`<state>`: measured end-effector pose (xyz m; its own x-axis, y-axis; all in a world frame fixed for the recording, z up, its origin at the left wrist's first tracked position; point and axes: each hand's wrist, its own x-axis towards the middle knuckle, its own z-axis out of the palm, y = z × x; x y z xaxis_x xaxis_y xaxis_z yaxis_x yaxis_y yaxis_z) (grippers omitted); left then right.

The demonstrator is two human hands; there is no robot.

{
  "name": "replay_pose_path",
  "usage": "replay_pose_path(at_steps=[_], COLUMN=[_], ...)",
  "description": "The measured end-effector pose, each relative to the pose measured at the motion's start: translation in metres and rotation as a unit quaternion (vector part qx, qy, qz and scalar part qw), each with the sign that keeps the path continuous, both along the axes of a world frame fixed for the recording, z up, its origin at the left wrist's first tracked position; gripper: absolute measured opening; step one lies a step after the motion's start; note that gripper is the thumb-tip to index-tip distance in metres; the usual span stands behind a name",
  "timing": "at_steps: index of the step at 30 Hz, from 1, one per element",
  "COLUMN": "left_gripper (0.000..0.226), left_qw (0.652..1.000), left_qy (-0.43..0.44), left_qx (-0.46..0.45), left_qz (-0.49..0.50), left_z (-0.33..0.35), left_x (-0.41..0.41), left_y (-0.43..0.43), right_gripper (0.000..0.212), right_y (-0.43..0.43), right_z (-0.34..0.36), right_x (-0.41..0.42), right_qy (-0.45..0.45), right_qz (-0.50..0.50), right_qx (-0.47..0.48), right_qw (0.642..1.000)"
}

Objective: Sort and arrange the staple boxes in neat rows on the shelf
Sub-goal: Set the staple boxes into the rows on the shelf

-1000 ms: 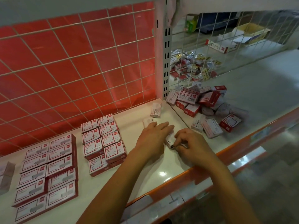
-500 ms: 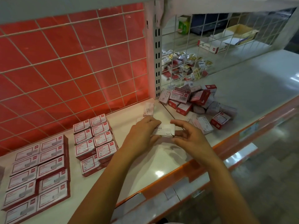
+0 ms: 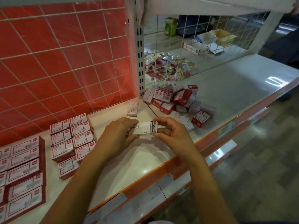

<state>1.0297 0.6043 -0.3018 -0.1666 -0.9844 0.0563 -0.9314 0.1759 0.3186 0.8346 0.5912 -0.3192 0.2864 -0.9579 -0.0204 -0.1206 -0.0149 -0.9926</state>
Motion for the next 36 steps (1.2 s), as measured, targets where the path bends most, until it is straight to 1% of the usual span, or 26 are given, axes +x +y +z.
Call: replay_pose_path(at_steps=[8,11,16,19,21,24,30,33,36], left_gripper=[0.053,0.053,0.054,0.054,0.053,0.053,0.054,0.054,0.054], left_qw=[1.0,1.0,0.999,0.998,0.998,0.998,0.996,0.996,0.995], left_qy=[0.004,0.015,0.024,0.026,0.018,0.002,-0.004,0.002,0.011], left_qx=[-0.015,-0.021,-0.037,-0.047,-0.053,-0.058,-0.065,-0.071,-0.071], left_qz=[0.006,0.012,0.025,0.027,0.028,0.035,0.052,0.059,0.065], left_z=[0.003,0.004,0.008,0.009,0.01,0.011,0.007,0.005,0.004], left_x=[0.003,0.002,0.0,-0.003,-0.005,-0.006,-0.005,-0.004,-0.002], left_y=[0.002,0.002,0.005,0.008,0.01,0.013,0.014,0.015,0.016], right_gripper=[0.051,0.046,0.042,0.044,0.045,0.046,0.045,0.043,0.043], right_y=[-0.002,-0.001,-0.002,-0.001,-0.001,0.0,0.004,0.003,0.003], right_z=[0.0,0.0,0.002,0.004,0.005,0.004,-0.003,-0.004,-0.004], right_x=[0.001,0.003,0.008,0.009,0.01,0.012,0.019,0.023,0.024], right_qy=[-0.025,-0.028,-0.015,0.016,0.031,0.03,0.01,-0.024,-0.077], right_qz=[0.011,0.006,-0.019,-0.033,-0.043,-0.051,-0.057,-0.062,-0.076], right_qx=[0.021,0.018,0.017,0.019,0.025,0.037,0.041,0.057,0.085], right_qw=[0.999,0.999,1.0,0.999,0.998,0.998,0.997,0.996,0.99])
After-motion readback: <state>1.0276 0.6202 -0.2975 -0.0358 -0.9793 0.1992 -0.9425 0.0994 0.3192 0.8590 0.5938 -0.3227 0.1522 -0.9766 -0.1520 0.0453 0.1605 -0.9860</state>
